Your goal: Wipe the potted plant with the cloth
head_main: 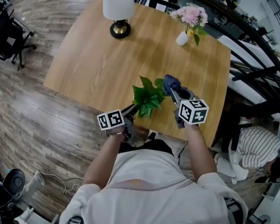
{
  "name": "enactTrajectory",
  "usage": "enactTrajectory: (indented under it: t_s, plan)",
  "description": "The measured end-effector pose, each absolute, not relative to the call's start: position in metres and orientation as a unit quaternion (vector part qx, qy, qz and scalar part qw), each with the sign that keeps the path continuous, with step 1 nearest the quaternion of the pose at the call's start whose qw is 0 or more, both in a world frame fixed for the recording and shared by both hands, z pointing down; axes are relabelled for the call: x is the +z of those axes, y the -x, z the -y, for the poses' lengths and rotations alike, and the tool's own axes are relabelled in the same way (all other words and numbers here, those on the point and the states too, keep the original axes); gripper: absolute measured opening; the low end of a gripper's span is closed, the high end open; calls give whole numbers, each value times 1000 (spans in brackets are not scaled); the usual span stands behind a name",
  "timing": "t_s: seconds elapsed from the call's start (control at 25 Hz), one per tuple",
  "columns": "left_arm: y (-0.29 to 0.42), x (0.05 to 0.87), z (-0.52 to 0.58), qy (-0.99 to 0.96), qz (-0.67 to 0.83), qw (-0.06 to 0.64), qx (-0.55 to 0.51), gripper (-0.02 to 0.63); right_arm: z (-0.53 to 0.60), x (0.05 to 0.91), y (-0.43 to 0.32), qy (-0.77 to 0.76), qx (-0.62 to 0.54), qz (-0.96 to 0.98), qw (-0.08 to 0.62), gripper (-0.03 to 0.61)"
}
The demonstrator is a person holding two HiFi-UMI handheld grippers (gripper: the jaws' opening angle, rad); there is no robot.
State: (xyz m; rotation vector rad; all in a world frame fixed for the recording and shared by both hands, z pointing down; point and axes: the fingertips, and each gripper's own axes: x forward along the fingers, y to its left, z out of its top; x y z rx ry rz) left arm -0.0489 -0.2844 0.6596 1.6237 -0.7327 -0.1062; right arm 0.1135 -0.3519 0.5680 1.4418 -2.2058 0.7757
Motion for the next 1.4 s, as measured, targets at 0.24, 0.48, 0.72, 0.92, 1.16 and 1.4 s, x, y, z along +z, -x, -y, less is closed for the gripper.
enactTrajectory:
  t_s: [0.24, 0.48, 0.72, 0.92, 1.16, 1.4]
  plan:
    - [50, 658, 282, -708, 322, 627, -47, 115, 330, 521, -101, -483, 326, 808, 94, 141]
    - [50, 659, 284, -708, 324, 626, -49, 115, 285, 556, -59, -410, 471, 780, 48, 141]
    - [50, 659, 285, -710, 321, 625, -45, 115, 268, 610, -102, -505, 445, 728, 125, 140]
    - [49, 660, 285, -713, 317, 624, -44, 115, 275, 553, -99, -487, 398, 777, 36, 140]
    - [49, 661, 285, -712, 317, 625, -49, 115, 257, 511, -29, -303, 445, 839, -77, 140]
    - [48, 661, 286, -711, 320, 625, -51, 115, 230, 592, -27, -342, 450, 820, 83, 140]
